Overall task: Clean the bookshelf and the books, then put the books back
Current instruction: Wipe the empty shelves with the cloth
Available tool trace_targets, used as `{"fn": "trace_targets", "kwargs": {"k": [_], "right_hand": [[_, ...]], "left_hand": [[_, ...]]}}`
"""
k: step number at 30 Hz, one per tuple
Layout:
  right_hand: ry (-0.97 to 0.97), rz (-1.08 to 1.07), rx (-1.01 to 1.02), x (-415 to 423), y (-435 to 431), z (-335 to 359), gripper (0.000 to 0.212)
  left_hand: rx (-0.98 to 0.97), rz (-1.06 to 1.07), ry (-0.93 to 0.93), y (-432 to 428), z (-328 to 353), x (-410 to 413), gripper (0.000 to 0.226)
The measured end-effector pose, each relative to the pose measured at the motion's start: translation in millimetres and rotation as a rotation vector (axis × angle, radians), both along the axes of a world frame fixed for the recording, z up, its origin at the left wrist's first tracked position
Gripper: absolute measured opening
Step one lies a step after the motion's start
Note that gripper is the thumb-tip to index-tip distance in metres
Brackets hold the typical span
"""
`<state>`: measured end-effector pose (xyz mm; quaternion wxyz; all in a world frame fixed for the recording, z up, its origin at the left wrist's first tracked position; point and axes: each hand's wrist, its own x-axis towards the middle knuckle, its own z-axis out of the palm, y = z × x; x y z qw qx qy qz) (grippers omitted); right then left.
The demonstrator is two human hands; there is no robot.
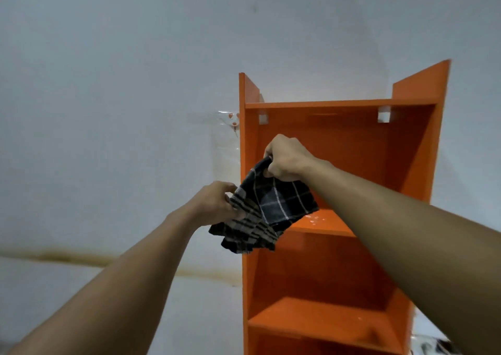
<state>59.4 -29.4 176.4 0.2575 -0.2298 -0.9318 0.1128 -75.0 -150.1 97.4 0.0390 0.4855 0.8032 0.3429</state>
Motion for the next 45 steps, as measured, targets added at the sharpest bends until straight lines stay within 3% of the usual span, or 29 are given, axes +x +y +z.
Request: {"fn": "trace_targets", "kwargs": {"k": [4, 9, 16, 20, 23, 26, 29, 32, 33, 37, 39, 40, 43, 45], "right_hand": [[-0.025, -0.007, 0.000, 47, 24, 5, 0.012], [-0.013, -0.024, 0.015, 88, 81, 11, 0.016], [-0.123, -0.149, 0.133, 126, 204, -1, 0.019], [-0.082, -0.023, 0.053, 139, 259, -14, 0.012], [-0.142, 0.150, -0.046, 144, 278, -26, 0.019], [-0.266, 0.265, -0.170, 153, 289, -40, 0.030], [-0.259, 0.201, -0.225, 155, 306, -53, 0.051], [-0.050, 0.114, -0.419, 146, 321, -63, 0.035], [0.020, 0.102, -0.503, 144, 324, -63, 0.041], [0.184, 0.168, -0.848, 131, 334, -66, 0.108], [0.260, 0.207, -1.006, 122, 339, -68, 0.121], [0.270, 0.234, -1.054, 117, 339, -69, 0.112], [0.264, 0.272, -1.066, 106, 334, -67, 0.056], [0.377, 0.222, -1.068, 92, 332, -65, 0.041]], "left_hand": [[0.040, -0.039, 0.021, 40, 1, 46, 0.005], [0.113, -0.036, 0.028, 98, 15, 90, 0.013], [0.228, 0.181, 0.095, 212, 32, 121, 0.008], [0.330, 0.181, -0.195, 266, 34, 123, 0.041], [0.474, 0.202, -0.506, 293, 34, 128, 0.046], [0.535, 0.148, -0.667, 308, 35, 141, 0.047], [0.545, 0.079, -0.733, 315, 33, 139, 0.048], [0.553, 0.004, -0.850, 317, 30, 133, 0.047], [0.548, -0.032, -0.876, 318, 28, 130, 0.046], [0.488, -0.236, -0.885, 313, 25, 111, 0.038], [0.452, -0.309, -0.874, 310, 24, 98, 0.037], [0.438, -0.339, -0.865, 310, 24, 91, 0.036], [0.438, -0.315, -0.819, 313, 24, 71, 0.028], [0.413, -0.263, -0.816, 317, 26, 53, 0.019]]}}
